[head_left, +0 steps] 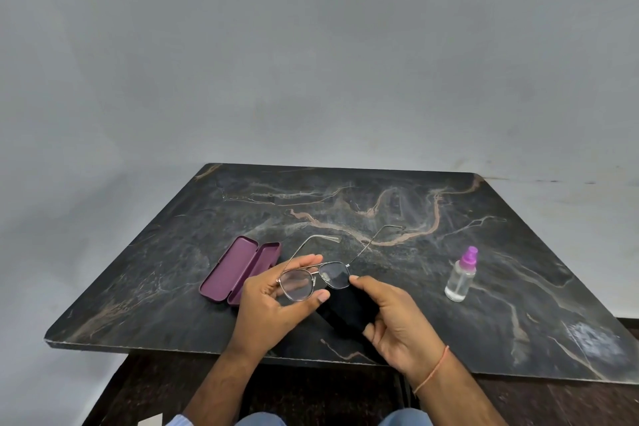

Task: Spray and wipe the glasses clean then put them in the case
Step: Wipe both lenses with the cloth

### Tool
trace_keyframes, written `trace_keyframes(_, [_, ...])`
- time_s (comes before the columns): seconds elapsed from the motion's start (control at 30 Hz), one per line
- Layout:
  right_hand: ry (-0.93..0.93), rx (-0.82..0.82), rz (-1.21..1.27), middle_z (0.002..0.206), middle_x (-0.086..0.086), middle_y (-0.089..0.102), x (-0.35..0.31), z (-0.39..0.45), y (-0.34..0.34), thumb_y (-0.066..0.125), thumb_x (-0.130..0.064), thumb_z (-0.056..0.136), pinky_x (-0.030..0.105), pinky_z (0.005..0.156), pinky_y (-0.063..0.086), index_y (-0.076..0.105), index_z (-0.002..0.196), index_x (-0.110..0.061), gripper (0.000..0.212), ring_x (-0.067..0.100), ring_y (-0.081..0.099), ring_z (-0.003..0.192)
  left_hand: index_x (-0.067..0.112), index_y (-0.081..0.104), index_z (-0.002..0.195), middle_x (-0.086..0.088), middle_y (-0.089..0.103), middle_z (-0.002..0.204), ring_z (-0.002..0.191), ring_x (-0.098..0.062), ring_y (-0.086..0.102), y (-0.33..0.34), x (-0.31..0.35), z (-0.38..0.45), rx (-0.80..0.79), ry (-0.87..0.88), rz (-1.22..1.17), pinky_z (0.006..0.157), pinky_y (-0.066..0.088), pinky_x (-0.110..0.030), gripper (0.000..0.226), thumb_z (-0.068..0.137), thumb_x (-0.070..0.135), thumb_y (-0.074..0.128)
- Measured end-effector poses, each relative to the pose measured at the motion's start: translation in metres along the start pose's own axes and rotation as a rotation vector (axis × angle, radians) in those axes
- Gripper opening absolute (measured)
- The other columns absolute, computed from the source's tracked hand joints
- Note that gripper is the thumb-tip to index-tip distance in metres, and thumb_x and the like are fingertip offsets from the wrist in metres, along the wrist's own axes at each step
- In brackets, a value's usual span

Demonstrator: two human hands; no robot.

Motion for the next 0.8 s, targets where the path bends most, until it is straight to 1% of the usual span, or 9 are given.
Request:
trace_keyframes(0.13, [-0.026, 0.036, -0.060, 0.098, 0.021, 0.081, -0.007, -0.001, -0.013, 0.071, -0.013, 0.096, 0.033, 0.063, 0.066, 0.076, 0.104, 0.001, 0.017, 0.026, 0.080, 0.079, 0.013, 0.076, 0.129, 0.006, 0.083, 0.126, 0.120, -0.014, 0.079, -0.002, -0.002, 0.000, 0.040, -0.054, -0.040, 0.098, 0.063, -0.024, 0.050, 0.081, 0.015, 0.090])
trace_keyframes(0.23, [-0.082, 0.102, -0.135, 0.091, 0.018, 0.079, -0.016, -0.003, -0.022, 0.073, -0.018, 0.096, 0.037, 0.068, 0.063, 0.076, 0.100, -0.004, 0.015, 0.026, 0.077, 0.077, 0.010, 0.076, 0.126, 0.004, 0.084, 0.122, 0.118, -0.015, 0.080, -0.001, -0.006, 0.003, 0.067, -0.103, -0.063, 0.097, 0.065, -0.027, 0.042, 0.085, 0.015, 0.087])
trace_keyframes(0.3, [-0.121, 0.142, -0.216, 0.085, 0.014, 0.079, -0.021, -0.005, -0.025, 0.074, -0.023, 0.095, 0.038, 0.066, 0.059, 0.078, 0.095, -0.009, 0.014, 0.023, 0.075, 0.072, 0.009, 0.077, 0.121, 0.004, 0.085, 0.118, 0.116, -0.015, 0.081, 0.001, -0.008, 0.004, 0.072, -0.131, -0.065, 0.096, 0.065, -0.026, 0.037, 0.086, 0.013, 0.086])
trace_keyframes(0.47, [-0.222, 0.173, -0.326, 0.095, 0.013, 0.083, -0.019, -0.004, -0.024, 0.077, -0.026, 0.095, 0.032, 0.060, 0.055, 0.084, 0.097, -0.013, 0.015, 0.023, 0.074, 0.082, 0.008, 0.079, 0.116, -0.001, 0.086, 0.117, 0.115, -0.018, 0.081, 0.003, -0.012, 0.004, 0.089, -0.161, -0.089, 0.096, 0.063, -0.023, 0.029, 0.089, 0.000, 0.085])
trace_keyframes(0.53, [-0.275, 0.158, -0.328, 0.098, 0.011, 0.083, -0.016, -0.003, -0.021, 0.079, -0.021, 0.094, 0.033, 0.063, 0.057, 0.085, 0.094, -0.012, 0.010, 0.020, 0.075, 0.084, 0.007, 0.079, 0.113, -0.001, 0.086, 0.117, 0.115, -0.019, 0.081, 0.003, -0.012, 0.006, 0.086, -0.150, -0.077, 0.098, 0.063, -0.025, 0.025, 0.090, -0.001, 0.084])
trace_keyframes(0.63, [-0.381, 0.158, -0.365, 0.094, 0.009, 0.084, -0.012, -0.001, -0.013, 0.081, -0.017, 0.092, 0.039, 0.075, 0.060, 0.085, 0.095, -0.016, 0.006, 0.020, 0.077, 0.085, 0.005, 0.076, 0.107, -0.001, 0.085, 0.119, 0.118, -0.021, 0.081, 0.003, -0.013, 0.007, 0.056, -0.153, -0.102, 0.103, 0.063, -0.030, 0.020, 0.089, -0.001, 0.084])
trace_keyframes(0.7, [-0.476, 0.211, -0.523, 0.092, -0.005, 0.084, -0.009, 0.002, -0.008, 0.084, -0.020, 0.090, 0.030, 0.082, 0.060, 0.086, 0.098, -0.023, 0.009, 0.010, 0.078, 0.090, 0.003, 0.073, 0.103, -0.002, 0.085, 0.119, 0.120, -0.022, 0.080, 0.002, -0.014, 0.006, 0.046, -0.164, -0.136, 0.105, 0.062, -0.031, 0.020, 0.087, 0.003, 0.085])
trace_keyframes(0.77, [-0.574, 0.233, -0.747, 0.091, -0.018, 0.082, -0.005, 0.002, -0.002, 0.085, -0.024, 0.089, 0.013, 0.081, 0.055, 0.085, 0.101, -0.028, 0.013, -0.005, 0.074, 0.089, 0.002, 0.072, 0.102, -0.003, 0.085, 0.121, 0.121, -0.023, 0.079, 0.004, -0.013, 0.005, 0.036, -0.157, -0.164, 0.105, 0.062, -0.032, 0.022, 0.085, 0.008, 0.084])
trace_keyframes(0.8, [-0.619, 0.225, -0.849, 0.092, -0.020, 0.081, -0.004, 0.002, 0.002, 0.083, -0.025, 0.090, 0.008, 0.080, 0.052, 0.085, 0.103, -0.029, 0.014, -0.007, 0.072, 0.090, 0.002, 0.072, 0.103, -0.004, 0.085, 0.121, 0.122, -0.024, 0.079, 0.004, -0.013, 0.005, 0.033, -0.150, -0.177, 0.105, 0.062, -0.032, 0.023, 0.084, 0.008, 0.083])
Point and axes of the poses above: each hand's wrist, its own z-axis towards the middle knuckle, its own y-axis out of the palm, x = y × z, the point moved 4 cm from there along z, towards the middle knuckle
